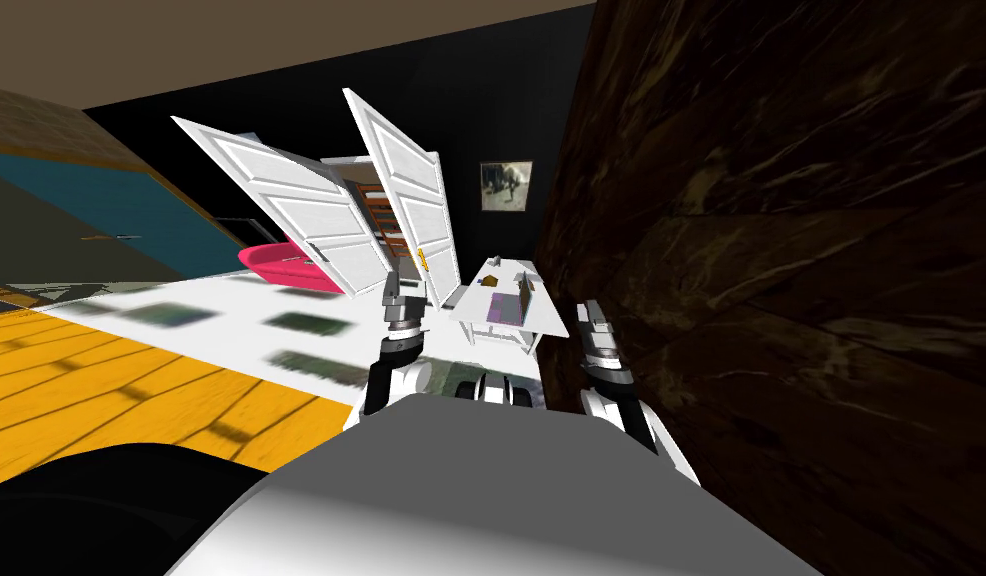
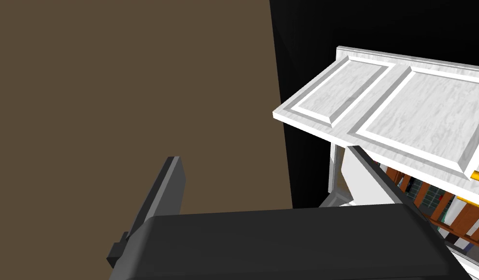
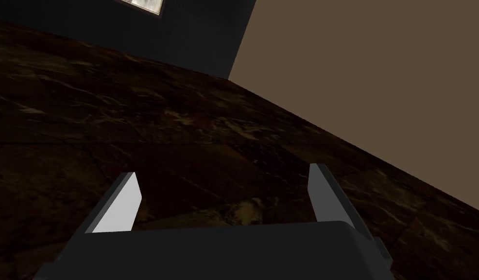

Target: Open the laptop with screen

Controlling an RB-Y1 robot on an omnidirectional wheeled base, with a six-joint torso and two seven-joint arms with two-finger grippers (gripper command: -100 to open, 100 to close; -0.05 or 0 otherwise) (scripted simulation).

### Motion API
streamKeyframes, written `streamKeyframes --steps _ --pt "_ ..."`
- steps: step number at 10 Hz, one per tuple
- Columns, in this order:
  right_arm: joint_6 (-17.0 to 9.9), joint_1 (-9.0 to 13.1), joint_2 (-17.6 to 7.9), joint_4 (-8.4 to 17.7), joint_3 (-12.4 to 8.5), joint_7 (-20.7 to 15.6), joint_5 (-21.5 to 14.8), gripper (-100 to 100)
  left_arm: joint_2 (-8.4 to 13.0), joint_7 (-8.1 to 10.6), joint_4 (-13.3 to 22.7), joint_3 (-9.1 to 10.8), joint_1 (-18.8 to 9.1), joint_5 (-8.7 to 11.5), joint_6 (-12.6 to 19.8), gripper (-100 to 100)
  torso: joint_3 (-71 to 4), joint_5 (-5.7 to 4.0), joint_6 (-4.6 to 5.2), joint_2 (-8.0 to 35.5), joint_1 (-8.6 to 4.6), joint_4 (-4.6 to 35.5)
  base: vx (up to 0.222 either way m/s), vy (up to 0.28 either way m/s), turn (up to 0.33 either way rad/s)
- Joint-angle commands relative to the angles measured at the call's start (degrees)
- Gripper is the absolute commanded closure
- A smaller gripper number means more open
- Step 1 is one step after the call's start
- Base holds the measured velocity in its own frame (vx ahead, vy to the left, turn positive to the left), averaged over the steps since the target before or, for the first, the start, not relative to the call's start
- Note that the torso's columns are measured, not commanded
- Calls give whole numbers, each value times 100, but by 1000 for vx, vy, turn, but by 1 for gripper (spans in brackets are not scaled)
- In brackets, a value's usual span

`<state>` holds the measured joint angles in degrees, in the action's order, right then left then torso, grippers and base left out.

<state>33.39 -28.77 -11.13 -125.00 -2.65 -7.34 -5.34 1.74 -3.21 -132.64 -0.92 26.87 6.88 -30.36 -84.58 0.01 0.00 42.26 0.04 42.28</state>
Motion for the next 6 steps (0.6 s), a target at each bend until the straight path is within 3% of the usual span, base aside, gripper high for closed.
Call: streamKeyframes --steps 1,6 --pt "-124 25 -162 89 -117 -338 -430 -100 0 0 0 0 0 0 0 0 -1 -2 0 -1 -5 0 68 89 -52" --pt "-382 55 -397 266 -383 -1049 -1304 -100 0 0 0 0 0 0 0 0 4 -1 0 7 -3 2 61 122 -62"
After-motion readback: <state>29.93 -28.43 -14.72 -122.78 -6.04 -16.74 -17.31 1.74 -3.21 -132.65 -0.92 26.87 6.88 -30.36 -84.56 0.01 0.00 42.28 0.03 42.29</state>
